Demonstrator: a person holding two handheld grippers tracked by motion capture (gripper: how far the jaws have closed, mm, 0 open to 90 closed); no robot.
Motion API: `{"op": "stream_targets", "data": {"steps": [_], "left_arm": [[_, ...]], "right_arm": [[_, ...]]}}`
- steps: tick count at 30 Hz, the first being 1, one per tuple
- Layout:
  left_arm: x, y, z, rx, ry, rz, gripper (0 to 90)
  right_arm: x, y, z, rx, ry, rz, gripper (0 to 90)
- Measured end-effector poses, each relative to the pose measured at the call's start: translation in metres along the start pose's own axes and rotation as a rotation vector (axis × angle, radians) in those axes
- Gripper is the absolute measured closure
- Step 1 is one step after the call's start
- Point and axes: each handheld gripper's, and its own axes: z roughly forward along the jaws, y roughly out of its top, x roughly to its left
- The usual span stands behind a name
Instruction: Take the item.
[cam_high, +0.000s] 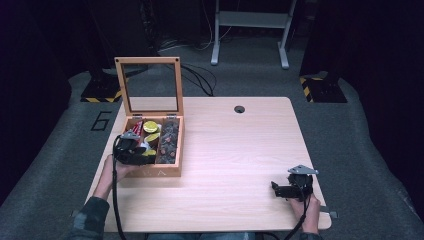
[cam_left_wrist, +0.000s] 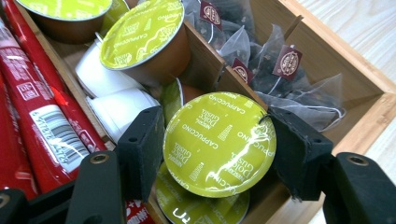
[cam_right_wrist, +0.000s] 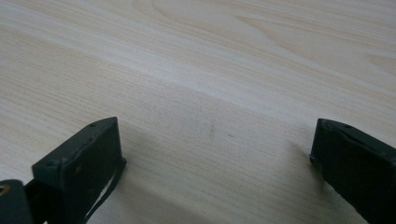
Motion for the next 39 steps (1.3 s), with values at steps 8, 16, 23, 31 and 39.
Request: {"op": "stream_targets", "data": {"steps": [8,16,23,31,39], "left_arm": [[0.0,-0.003,-0.001,-0.004,-0.023,-0.042,38.6],[-0.003,-0.005,-0.003,-0.017,-0.009,-0.025,39.4],[-0.003,-0.005,-0.006,-0.029,0.003,-0.015,39.8],[-0.004,-0.005,-0.015,-0.054,0.018,-0.011,39.8],[-0.006,-0.001,-0.026,-0.092,0.025,-0.012,39.8]], "right_arm": [[0.0,0.0,0.0,-0.001,0.002,0.003,1.3],[0.0,0.0,0.0,0.0,0.001,0.0,1.3],[0.0,0.0,0.0,-0.002,0.002,0.0,1.3],[0.0,0.0,0.0,-0.001,0.002,0.002,1.3],[0.0,0.0,0.0,-0.001,0.003,0.003,1.3]]}}
